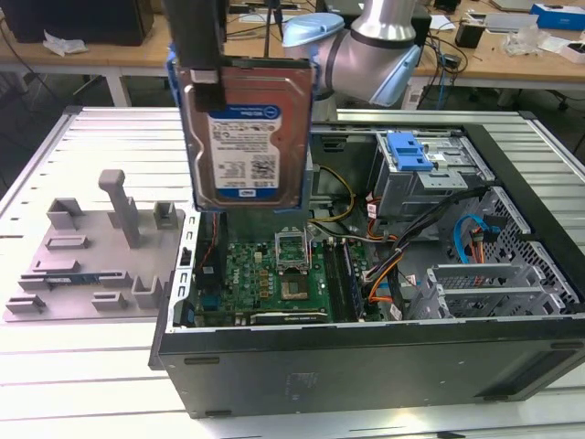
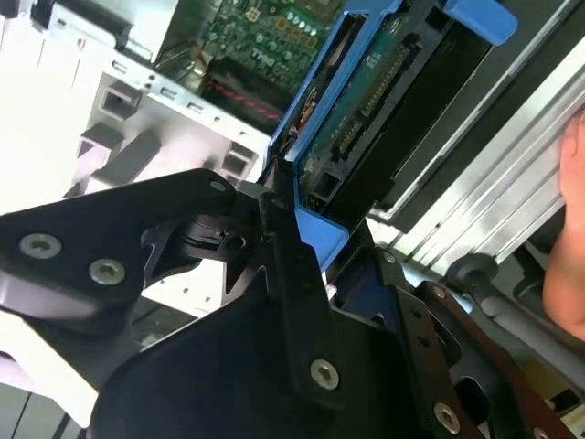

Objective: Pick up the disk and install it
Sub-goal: 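Pick up the disk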

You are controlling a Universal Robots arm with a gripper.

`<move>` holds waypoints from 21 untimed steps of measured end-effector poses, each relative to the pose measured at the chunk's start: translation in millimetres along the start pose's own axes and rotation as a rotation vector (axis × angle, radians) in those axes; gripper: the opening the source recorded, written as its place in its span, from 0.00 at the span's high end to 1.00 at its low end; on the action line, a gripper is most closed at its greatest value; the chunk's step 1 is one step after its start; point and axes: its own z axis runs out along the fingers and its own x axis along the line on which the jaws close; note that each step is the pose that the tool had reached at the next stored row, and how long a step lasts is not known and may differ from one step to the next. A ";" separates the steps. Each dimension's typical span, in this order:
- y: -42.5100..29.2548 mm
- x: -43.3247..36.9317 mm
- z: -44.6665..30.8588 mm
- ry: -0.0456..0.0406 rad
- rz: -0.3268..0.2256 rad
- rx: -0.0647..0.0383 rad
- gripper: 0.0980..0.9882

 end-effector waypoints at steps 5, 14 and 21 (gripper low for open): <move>-18.7 8.5 0.1 -0.0001 0.000 -0.001 0.70; -59.0 25.8 0.3 -0.0001 0.000 -0.002 0.70; -101.0 39.7 0.3 -0.0001 -0.001 -0.002 0.70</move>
